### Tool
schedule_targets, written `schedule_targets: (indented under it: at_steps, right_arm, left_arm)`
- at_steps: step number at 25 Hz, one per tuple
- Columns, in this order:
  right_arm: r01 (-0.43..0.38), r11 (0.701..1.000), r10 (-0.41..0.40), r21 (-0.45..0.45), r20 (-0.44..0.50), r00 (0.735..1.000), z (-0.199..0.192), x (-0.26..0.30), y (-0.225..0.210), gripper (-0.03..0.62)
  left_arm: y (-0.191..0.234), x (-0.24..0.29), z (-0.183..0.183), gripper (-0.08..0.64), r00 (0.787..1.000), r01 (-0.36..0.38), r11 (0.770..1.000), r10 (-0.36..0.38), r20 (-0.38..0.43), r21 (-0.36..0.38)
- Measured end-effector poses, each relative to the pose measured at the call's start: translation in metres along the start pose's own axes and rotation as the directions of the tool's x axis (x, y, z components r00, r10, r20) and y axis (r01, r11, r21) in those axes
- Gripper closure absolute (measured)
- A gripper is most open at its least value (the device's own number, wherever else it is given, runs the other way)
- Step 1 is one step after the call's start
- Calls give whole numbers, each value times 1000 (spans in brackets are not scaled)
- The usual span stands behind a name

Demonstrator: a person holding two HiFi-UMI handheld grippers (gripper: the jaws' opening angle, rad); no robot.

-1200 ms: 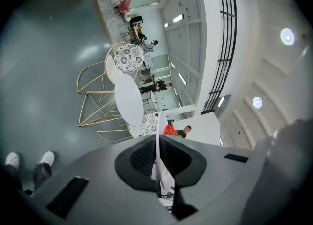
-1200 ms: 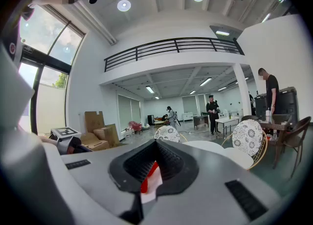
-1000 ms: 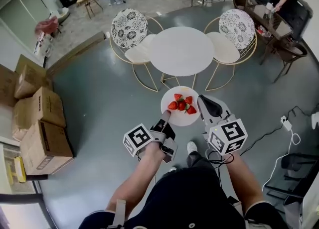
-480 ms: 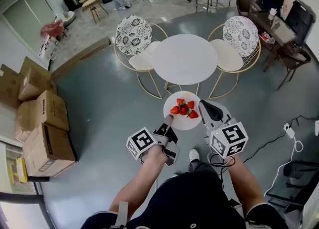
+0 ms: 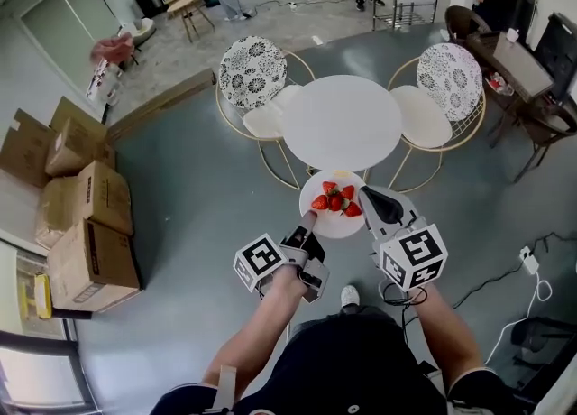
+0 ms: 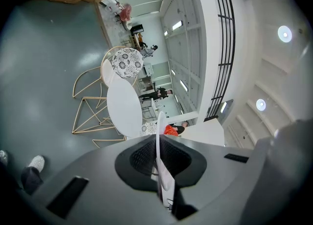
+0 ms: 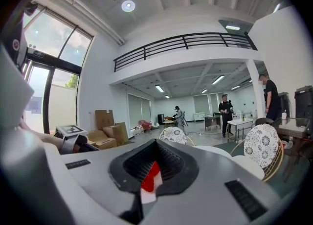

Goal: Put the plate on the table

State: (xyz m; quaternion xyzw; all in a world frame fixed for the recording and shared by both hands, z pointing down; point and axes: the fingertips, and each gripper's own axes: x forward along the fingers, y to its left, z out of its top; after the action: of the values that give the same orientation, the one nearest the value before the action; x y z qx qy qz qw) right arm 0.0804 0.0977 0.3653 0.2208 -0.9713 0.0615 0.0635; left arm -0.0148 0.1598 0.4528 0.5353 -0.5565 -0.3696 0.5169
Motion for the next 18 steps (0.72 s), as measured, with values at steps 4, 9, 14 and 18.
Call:
schedule_targets:
  at_steps: [4, 9, 14, 18]
  right_arm:
    - [-34, 999, 34, -11, -3, 999, -1, 5, -19, 588]
    - [-65, 998, 65, 1, -2, 998, -2, 11, -40, 588]
    - [-73, 997, 73, 11, 12, 997, 2, 20, -56, 588]
    - [-71, 997, 71, 18, 16, 997, 5, 30, -66, 588]
  left_arm:
    - [-2, 17, 0, 546, 999, -14, 1000, 14, 36, 3]
    - [-5, 33, 0, 546, 997, -27, 1000, 27, 70, -1]
    - [-7, 47, 2, 546, 996, -35, 999, 35, 77, -3]
    - [-7, 59, 6, 546, 997, -39, 999, 39, 71, -4]
